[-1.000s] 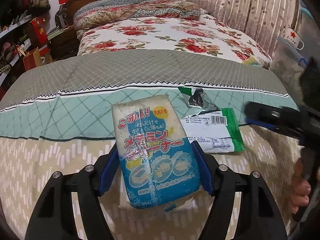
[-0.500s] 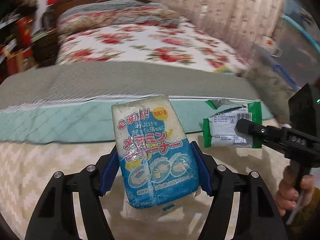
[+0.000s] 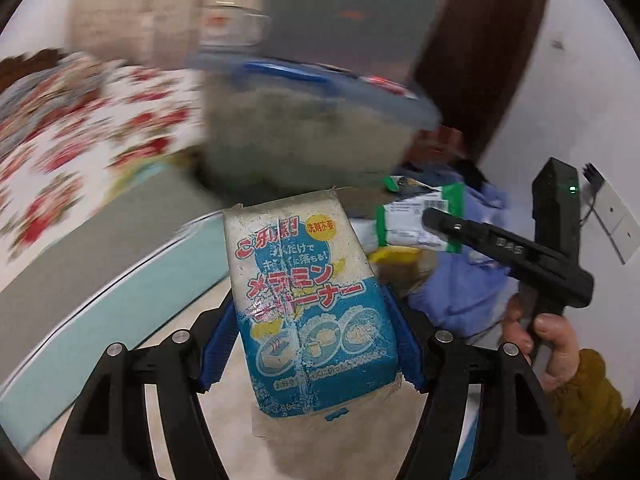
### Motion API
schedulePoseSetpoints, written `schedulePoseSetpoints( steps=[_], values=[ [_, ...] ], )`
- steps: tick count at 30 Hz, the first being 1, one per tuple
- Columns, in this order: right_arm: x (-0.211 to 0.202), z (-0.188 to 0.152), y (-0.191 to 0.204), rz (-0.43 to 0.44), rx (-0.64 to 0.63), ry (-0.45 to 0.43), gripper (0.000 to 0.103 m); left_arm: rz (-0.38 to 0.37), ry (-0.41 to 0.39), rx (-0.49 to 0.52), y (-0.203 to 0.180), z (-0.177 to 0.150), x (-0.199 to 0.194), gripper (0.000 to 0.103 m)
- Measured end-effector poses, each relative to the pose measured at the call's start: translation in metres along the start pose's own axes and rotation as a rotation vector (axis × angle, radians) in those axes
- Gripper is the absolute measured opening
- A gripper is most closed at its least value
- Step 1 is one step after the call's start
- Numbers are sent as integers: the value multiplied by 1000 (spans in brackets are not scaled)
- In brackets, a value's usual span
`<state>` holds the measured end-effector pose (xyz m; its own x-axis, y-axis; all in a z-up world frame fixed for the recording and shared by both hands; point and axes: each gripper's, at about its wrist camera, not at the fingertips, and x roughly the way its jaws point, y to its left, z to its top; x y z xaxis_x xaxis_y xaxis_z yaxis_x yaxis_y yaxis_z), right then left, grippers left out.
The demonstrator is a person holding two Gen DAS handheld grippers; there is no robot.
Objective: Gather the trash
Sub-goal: 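Carry the sponge package and packet to the wastebasket and open both tools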
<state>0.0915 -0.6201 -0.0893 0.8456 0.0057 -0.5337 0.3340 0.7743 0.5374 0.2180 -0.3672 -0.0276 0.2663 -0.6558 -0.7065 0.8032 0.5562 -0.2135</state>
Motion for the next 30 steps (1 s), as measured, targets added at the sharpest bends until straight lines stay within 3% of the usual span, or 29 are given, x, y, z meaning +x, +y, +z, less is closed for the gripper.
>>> schedulePoseSetpoints(
  steps=[6,12,14,15,19,30],
  values=[
    [18,21,-67,-114,-5,44,7,-133,96,6,-59,65,100,65],
    [44,10,-88,-132,-108,102,9,-225,205,-96,-67,94,188,69],
    [52,6,-90,-123,-137,130,10,-215,229,-122,-66,93,205,76],
    [55,5,-90,-118,-148,139,10,-201,245,-137,-64,92,214,86],
    [61,-2,-86,-101,-182,151,10,-193,258,-174,-53,86,220,91],
    [66,-3,-77,-98,-169,186,13,-220,187,-196,-36,79,162,91]
  ],
)
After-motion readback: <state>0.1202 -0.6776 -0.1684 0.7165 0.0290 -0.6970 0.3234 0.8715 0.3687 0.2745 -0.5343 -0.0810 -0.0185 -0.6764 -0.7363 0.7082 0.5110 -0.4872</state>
